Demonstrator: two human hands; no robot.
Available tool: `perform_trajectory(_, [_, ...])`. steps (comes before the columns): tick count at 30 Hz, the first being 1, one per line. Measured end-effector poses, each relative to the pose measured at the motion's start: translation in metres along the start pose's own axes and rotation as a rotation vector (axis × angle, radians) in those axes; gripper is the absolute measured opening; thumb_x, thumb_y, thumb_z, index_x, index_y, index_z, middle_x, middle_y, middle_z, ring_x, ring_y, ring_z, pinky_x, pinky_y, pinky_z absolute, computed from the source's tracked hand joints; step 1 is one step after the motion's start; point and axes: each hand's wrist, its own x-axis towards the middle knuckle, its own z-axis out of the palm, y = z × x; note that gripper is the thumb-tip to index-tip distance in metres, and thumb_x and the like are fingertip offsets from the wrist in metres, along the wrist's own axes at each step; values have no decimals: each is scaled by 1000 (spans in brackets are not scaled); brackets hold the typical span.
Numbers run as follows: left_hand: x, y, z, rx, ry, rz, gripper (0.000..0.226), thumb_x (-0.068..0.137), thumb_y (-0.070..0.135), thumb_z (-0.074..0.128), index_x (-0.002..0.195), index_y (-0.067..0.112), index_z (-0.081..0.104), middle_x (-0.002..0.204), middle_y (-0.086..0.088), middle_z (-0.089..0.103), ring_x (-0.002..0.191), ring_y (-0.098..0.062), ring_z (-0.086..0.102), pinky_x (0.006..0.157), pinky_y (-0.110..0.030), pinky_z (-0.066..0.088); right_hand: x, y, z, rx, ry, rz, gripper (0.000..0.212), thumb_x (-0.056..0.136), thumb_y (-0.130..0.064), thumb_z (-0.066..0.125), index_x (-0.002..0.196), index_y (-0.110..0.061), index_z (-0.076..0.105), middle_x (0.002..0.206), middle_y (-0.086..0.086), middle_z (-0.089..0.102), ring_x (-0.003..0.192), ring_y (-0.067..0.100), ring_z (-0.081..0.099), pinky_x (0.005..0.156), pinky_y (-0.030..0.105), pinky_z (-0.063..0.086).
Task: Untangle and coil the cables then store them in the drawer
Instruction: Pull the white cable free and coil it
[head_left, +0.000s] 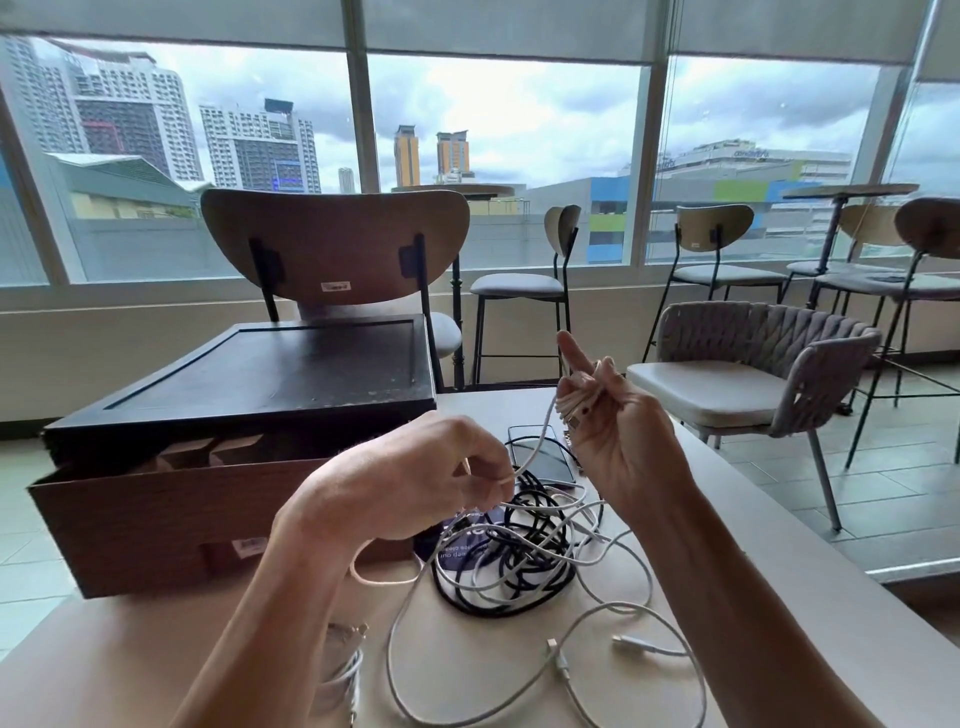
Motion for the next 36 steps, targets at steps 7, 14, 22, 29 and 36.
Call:
perform_trajectory(7, [-2, 1, -1, 23, 13, 20, 8, 92, 29, 70, 95, 33, 76, 83, 19, 71, 79, 5, 63, 76, -20, 53, -6, 2, 5, -391, 54, -117, 24, 104, -3, 40, 115, 8, 58, 122, 19, 67, 108, 24, 70, 72, 17, 56])
perform_trajectory(14, [-1, -2, -6, -35, 159, 111, 7, 93, 24, 70, 91, 25, 77, 76, 15, 71, 75, -1, 66, 69, -15, 51, -8, 9, 9, -551, 54, -134, 21, 104, 1, 36, 108, -1, 57, 121, 15, 64, 107, 24, 69, 88, 25, 57])
perform_trajectory(22, [0, 3, 3, 17, -10, 5, 13, 93, 31, 68, 101, 30, 78, 87, 16, 72, 79, 2, 65, 74, -16, 53, -10, 4, 12, -316, 111, -100, 29, 99, 3, 44, 122, 16, 56, 123, 27, 64, 94, 21, 73, 68, 16, 58])
perform_trajectory(29, [9, 8, 12, 15, 7, 69, 17, 97, 21, 63, 106, 29, 77, 81, 23, 64, 76, 9, 62, 67, -7, 44, -9, 15, 7, -560, -1, -101, 26, 104, -1, 37, 116, 2, 60, 121, 14, 69, 100, 20, 72, 88, 26, 56])
perform_trajectory(36, [-5, -15, -14, 15, 254, 126, 13, 92, 23, 70, 82, 30, 74, 72, 14, 69, 70, -4, 64, 64, -19, 49, -14, 18, 1, -723, -199, 100, 28, 104, -5, 34, 126, 2, 50, 109, 13, 74, 75, 17, 68, 78, 28, 52])
